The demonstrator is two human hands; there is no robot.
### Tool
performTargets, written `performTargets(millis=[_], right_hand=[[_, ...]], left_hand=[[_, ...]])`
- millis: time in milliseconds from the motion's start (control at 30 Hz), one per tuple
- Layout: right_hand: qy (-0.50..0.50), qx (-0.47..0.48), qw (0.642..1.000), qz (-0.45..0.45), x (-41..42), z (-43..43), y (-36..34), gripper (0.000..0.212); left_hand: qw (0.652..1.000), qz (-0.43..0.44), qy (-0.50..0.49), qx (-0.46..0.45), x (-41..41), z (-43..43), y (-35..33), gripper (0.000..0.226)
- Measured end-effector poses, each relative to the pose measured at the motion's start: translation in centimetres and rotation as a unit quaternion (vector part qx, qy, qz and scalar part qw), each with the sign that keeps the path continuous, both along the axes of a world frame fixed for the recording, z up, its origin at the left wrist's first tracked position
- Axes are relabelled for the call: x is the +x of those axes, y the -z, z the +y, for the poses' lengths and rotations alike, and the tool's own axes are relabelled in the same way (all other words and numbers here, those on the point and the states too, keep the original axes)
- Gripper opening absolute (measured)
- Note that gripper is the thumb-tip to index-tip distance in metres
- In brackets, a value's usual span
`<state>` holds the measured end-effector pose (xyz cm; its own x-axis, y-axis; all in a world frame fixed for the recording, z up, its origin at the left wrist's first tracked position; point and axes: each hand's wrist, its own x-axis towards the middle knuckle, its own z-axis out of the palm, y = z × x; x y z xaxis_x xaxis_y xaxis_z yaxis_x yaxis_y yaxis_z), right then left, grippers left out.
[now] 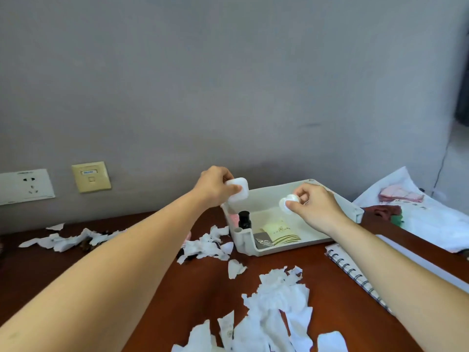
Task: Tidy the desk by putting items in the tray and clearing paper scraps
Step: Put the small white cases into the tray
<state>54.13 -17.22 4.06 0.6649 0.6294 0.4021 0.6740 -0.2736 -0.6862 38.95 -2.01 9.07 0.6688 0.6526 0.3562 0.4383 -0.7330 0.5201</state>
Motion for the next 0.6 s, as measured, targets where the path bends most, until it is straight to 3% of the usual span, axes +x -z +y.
performTargets(millis=[233, 600], right_hand=[[-0.007, -0.048, 0.998, 0.039, 3.9, 3.3, 1.5, 0.013], [0.008, -0.121, 0.990, 0.070, 5.2, 8.2, 2.8, 0.005]], left_hand=[[0.978, 0.194, 0.079, -0.014, 4.5, 2.9, -0.9, 0.032], [0.956, 0.278, 0.087, -0.024, 9.8, 4.3, 3.2, 0.033]])
